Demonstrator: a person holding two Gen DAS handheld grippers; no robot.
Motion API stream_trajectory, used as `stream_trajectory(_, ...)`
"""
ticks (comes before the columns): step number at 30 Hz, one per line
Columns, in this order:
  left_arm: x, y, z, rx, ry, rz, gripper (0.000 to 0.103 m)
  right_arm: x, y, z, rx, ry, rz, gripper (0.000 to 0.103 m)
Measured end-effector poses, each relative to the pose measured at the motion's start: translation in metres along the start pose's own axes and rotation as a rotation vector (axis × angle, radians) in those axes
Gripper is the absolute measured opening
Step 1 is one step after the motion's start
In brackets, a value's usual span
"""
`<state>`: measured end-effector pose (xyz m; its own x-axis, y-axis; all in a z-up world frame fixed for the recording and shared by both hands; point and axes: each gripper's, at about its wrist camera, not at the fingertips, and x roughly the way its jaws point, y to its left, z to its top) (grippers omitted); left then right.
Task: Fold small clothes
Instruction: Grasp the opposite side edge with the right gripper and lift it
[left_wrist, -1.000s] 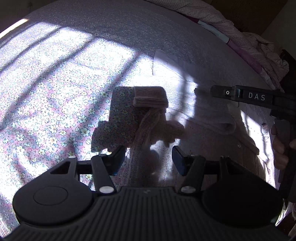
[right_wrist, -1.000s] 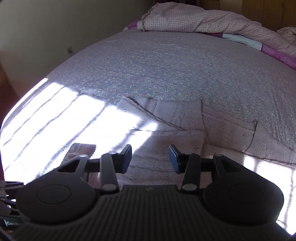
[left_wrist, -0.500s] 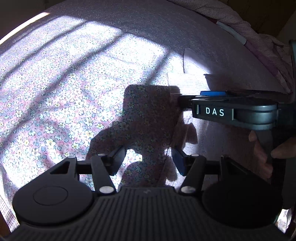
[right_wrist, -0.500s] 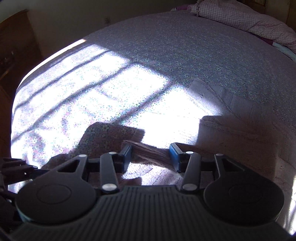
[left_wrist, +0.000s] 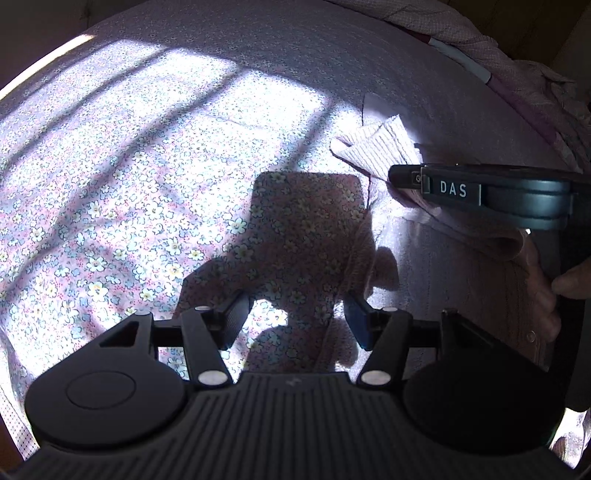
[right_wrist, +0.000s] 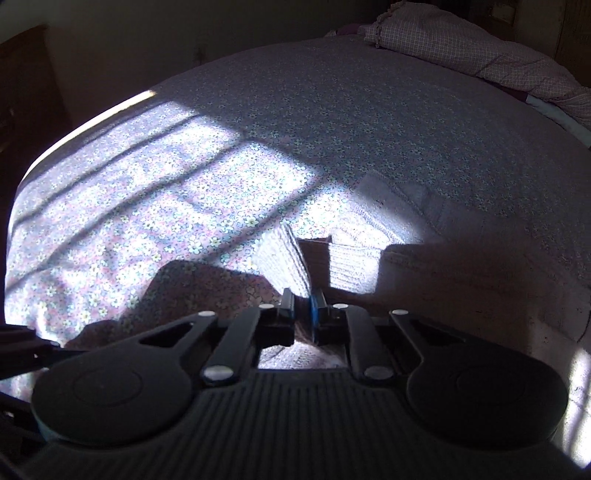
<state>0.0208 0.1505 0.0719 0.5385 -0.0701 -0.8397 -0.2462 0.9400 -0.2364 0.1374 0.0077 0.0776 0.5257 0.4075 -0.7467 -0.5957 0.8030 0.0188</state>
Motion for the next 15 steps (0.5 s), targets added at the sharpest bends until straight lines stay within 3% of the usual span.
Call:
stream_trajectory(6, -0.003, -0.012, 0.01, 0.021, -0.016, -0.019, 0.065, -0.041, -0.03, 0.009, 0.127, -0.137, -0.019, 0.011)
stream_trajectory(15, -0.001, -0.045, 0.038, 0.101, -0.054, -0.037, 0.065, -0.11, -0.107, -0.007, 0.301, -0.272, -0.137, 0.011)
